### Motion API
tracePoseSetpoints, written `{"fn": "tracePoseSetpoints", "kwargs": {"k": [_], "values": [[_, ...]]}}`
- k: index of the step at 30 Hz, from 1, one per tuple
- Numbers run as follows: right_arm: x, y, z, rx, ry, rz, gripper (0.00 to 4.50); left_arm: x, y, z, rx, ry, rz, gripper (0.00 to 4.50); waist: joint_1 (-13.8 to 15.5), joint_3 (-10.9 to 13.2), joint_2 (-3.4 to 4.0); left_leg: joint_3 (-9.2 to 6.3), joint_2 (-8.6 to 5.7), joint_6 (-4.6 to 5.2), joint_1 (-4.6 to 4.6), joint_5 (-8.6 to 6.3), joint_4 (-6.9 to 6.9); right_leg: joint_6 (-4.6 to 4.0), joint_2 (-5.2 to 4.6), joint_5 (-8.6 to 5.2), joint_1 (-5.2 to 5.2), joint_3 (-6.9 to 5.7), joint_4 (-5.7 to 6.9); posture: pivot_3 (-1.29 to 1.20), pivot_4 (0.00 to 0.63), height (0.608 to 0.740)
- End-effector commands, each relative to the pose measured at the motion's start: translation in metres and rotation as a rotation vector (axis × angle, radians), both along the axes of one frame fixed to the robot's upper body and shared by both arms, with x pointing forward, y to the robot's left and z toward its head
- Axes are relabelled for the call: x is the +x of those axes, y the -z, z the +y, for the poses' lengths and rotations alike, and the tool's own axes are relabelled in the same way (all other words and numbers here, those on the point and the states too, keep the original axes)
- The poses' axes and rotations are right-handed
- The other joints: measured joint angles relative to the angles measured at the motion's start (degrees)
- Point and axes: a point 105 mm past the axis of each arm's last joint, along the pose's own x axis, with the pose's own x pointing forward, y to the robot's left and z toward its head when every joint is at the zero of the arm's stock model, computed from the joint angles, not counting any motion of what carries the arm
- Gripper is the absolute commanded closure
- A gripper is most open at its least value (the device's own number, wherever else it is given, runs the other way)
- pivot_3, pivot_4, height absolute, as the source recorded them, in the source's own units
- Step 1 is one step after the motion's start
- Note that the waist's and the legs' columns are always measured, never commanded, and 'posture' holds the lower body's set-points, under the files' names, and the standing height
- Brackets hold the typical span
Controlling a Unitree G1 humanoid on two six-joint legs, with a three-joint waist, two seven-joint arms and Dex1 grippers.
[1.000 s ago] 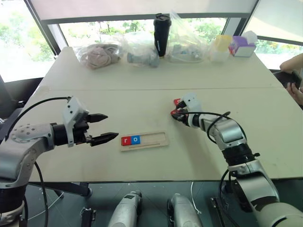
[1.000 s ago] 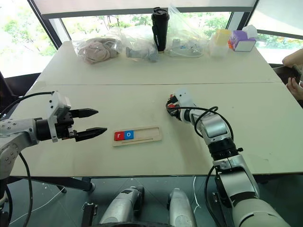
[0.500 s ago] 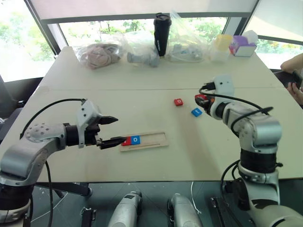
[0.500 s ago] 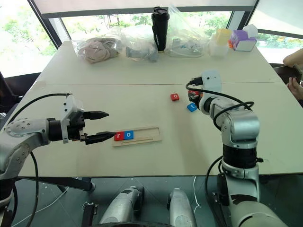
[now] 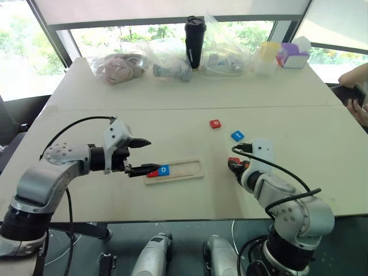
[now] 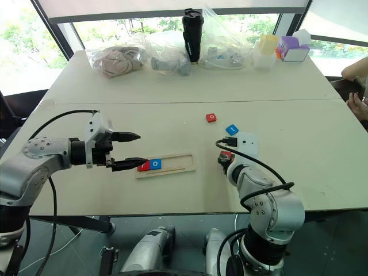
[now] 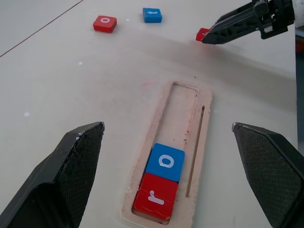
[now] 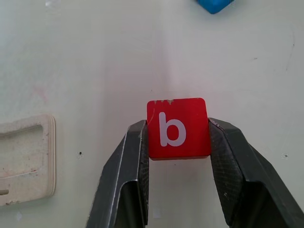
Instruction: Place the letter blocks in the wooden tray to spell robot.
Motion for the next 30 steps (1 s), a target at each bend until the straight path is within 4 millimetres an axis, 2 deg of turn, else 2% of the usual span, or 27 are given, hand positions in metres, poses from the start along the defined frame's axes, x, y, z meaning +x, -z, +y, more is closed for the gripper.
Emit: {"fn": "tracePoseSetpoints", "kwargs": {"k": [1,5,6,7,11,13,14,15,16,18,20,25,30], "values": [[-0.003,-0.006,0.01,0.028,-0.033,-0.027,2.3,0.0,-0.006,-0.004,0.004,0.025,-0.037,0.0,0.0,0.0,0.0,0.0,0.0,0.0,0.0,0.0,-0.01,0.0,0.0,0.0,0.0,0.0,0.0,0.0,0.15,0.74],[-0.004,-0.004,0.008,0.012,-0.038,-0.023,0.24,0.0,-0.007,-0.003,0.006,0.023,-0.04,0.0,0.0,0.0,0.0,0.0,0.0,0.0,0.0,0.0,-0.01,0.0,0.0,0.0,0.0,0.0,-0.02,0.0,0.15,0.74],[-0.004,-0.004,0.007,0.005,-0.044,-0.023,0.07,0.001,-0.007,-0.002,0.007,0.02,-0.041,0.0,0.0,0.0,0.0,0.0,0.0,0.0,0.0,0.0,-0.01,0.0,0.0,0.0,0.0,0.0,-0.01,0.0,0.15,0.74],[-0.004,-0.005,0.005,-0.007,-0.056,-0.024,0.07,0.001,-0.007,-0.002,0.008,0.016,-0.042,0.0,0.0,0.0,0.0,0.0,0.0,0.0,0.0,0.0,-0.01,0.0,0.0,0.0,0.0,0.0,-0.01,0.0,0.15,0.74],[0.004,-0.032,-0.021,-0.235,-0.215,-0.095,0.07,0.001,-0.008,0.0,0.01,0.014,-0.042,0.0,0.2,0.0,0.04,0.03,-0.06,0.01,-0.03,0.0,0.06,-0.05,-0.06,-0.03,0.05,-0.01,-0.11,0.0,0.15,0.74],[0.008,-0.061,-0.017,-0.25,-0.416,-0.208,0.07,-0.001,-0.01,0.0,0.01,0.031,-0.038,0.0,0.1,0.0,0.01,0.05,-0.05,0.04,-0.02,0.01,0.08,-0.14,-0.07,-0.08,0.13,-0.03,-0.16,0.0,0.15,0.74],[0.005,-0.078,-0.012,-0.175,-0.567,-0.309,0.07,-0.003,-0.011,-0.001,0.013,0.047,-0.036,0.0,0.1,0.0,-0.01,0.05,-0.05,0.04,-0.02,0.01,0.07,-0.13,-0.07,-0.08,0.13,-0.03,-0.16,0.0,0.15,0.74],[0.003,-0.082,-0.017,-0.162,-0.665,-0.345,0.07,-0.005,-0.011,-0.002,0.017,0.062,-0.035,0.0,0.1,0.0,-0.02,0.05,-0.02,0.04,-0.02,0.01,0.07,-0.08,-0.05,-0.05,0.15,-0.06,-0.17,0.0,0.15,0.74],[0.005,-0.08,-0.026,-0.165,-0.708,-0.354,0.07,-0.007,-0.01,-0.003,0.02,0.079,-0.033,0.0,0.1,0.0,-0.03,0.05,0.0,0.05,-0.01,0.01,0.04,0.0,-0.04,-0.01,0.17,-0.08,-0.19,0.0,0.15,0.74],[0.01,-0.064,-0.043,-0.244,-0.801,-0.313,0.07,-0.016,-0.006,-0.006,0.045,0.131,-0.015,0.0,0.1,0.0,-0.07,0.05,0.03,0.11,0.04,-0.03,0.03,0.06,-0.01,-0.03,0.29,-0.14,-0.25,0.0,0.15,0.74],[0.015,-0.05,-0.049,-0.294,-0.886,-0.289,0.07,-0.021,-0.003,-0.008,0.066,0.158,-0.01,0.0,0.1,0.0,-0.07,0.1,0.01,0.12,0.02,-0.03,0.03,0.06,-0.04,-0.02,0.31,-0.15,-0.32,0.0,0.15,0.74],[0.023,-0.028,-0.046,-0.329,-1.041,-0.271,0.07,-0.022,-0.003,-0.015,0.067,0.166,-0.022,0.0,-0.1,0.0,-0.07,0.22,0.05,0.13,0.03,-0.03,0.08,-0.03,-0.09,0.02,0.3,-0.06,-0.37,0.0,0.15,0.74],[0.028,-0.013,-0.041,-0.313,-1.098,-0.258,0.07,-0.026,0.002,-0.022,0.051,0.157,-0.016,0.0,0.3,0.0,-0.07,0.22,0.04,0.13,0.01,-0.03,0.11,-0.05,-0.1,0.03,0.3,-0.06,-0.38,0.0,0.15,0.74]]}}
